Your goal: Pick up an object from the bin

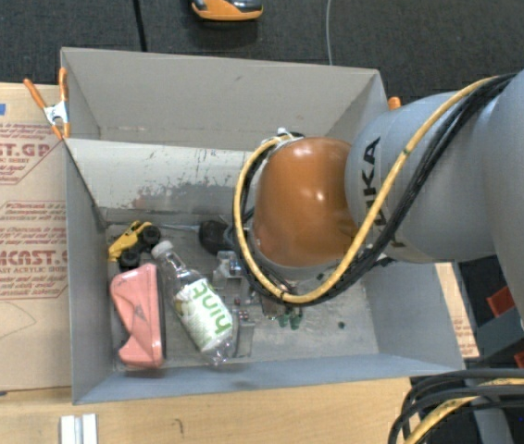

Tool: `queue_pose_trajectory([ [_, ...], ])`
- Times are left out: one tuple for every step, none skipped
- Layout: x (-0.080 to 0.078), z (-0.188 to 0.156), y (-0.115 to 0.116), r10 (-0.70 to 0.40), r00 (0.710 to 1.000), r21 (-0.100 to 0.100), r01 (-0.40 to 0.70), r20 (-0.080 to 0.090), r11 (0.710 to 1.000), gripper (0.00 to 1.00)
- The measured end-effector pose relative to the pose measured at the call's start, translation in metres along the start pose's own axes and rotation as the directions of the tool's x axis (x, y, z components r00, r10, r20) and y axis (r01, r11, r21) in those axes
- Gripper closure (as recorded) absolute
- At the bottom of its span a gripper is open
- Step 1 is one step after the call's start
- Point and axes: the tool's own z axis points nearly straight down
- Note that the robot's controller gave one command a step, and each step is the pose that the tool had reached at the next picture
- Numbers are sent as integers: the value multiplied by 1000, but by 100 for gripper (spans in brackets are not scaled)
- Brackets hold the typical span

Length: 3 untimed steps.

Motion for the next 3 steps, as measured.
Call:
queue_pose_trajectory([
  [-2,-4,-1,2,1000,-1,-2,7,1000,0],
  [-26,33,14,182,983,-6,-182,16,983,0],
  [-40,64,26,321,947,-1,-321,3,947,0],
])
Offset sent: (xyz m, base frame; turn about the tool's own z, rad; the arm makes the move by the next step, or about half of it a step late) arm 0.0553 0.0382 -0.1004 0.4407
